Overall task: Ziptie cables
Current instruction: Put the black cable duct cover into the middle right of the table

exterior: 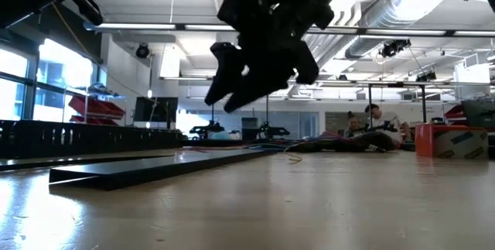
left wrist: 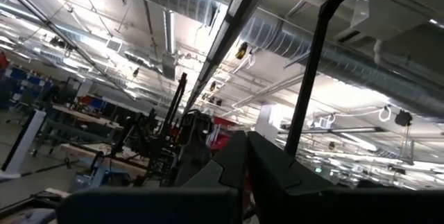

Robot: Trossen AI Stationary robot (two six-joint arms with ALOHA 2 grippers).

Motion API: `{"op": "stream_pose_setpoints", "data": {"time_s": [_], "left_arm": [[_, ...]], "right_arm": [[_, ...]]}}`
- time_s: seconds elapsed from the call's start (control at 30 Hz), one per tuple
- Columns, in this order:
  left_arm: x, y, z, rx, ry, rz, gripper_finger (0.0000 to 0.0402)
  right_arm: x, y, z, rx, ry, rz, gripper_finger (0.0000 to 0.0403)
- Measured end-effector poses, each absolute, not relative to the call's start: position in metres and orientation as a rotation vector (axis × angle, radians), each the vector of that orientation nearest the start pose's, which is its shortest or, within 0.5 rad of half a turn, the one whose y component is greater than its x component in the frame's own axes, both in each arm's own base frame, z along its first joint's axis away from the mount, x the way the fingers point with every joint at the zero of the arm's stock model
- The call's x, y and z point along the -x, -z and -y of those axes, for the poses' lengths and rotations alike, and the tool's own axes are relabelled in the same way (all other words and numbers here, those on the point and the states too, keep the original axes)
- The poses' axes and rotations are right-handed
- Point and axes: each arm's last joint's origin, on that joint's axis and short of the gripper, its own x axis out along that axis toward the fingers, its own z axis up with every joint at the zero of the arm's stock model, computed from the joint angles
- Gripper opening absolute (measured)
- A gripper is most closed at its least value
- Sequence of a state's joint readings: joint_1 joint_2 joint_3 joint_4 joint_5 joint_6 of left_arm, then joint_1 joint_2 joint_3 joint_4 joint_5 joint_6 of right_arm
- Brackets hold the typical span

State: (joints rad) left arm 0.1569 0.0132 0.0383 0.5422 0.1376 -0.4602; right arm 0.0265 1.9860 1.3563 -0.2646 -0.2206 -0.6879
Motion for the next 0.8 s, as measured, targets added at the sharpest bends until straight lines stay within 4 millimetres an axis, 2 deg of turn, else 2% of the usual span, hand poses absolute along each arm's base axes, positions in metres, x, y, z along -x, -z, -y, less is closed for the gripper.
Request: {"op": "stream_pose_setpoints", "data": {"time_s": [0.27, 0.4, 0.5, 0.8], "left_arm": [[-0.081, -0.224, -0.009, 0.367, 0.108, 0.540, 0.0000], [-0.081, -0.223, -0.009, 0.368, 0.106, 0.535, 0.0000], [-0.082, -0.223, -0.009, 0.370, 0.104, 0.526, 0.0000], [-0.082, -0.222, -0.009, 0.347, 0.097, 0.525, 0.0000]], "right_arm": [[-0.428, -0.138, -0.015, 0.644, -0.504, -0.836, 0.0305], [-0.430, -0.133, -0.015, 0.723, -0.521, -0.833, 0.0341], [-0.430, -0.131, -0.011, 0.684, -0.538, -0.829, 0.0347], [-0.429, -0.121, 0.015, 0.393, -0.567, -0.839, 0.0339]]}}
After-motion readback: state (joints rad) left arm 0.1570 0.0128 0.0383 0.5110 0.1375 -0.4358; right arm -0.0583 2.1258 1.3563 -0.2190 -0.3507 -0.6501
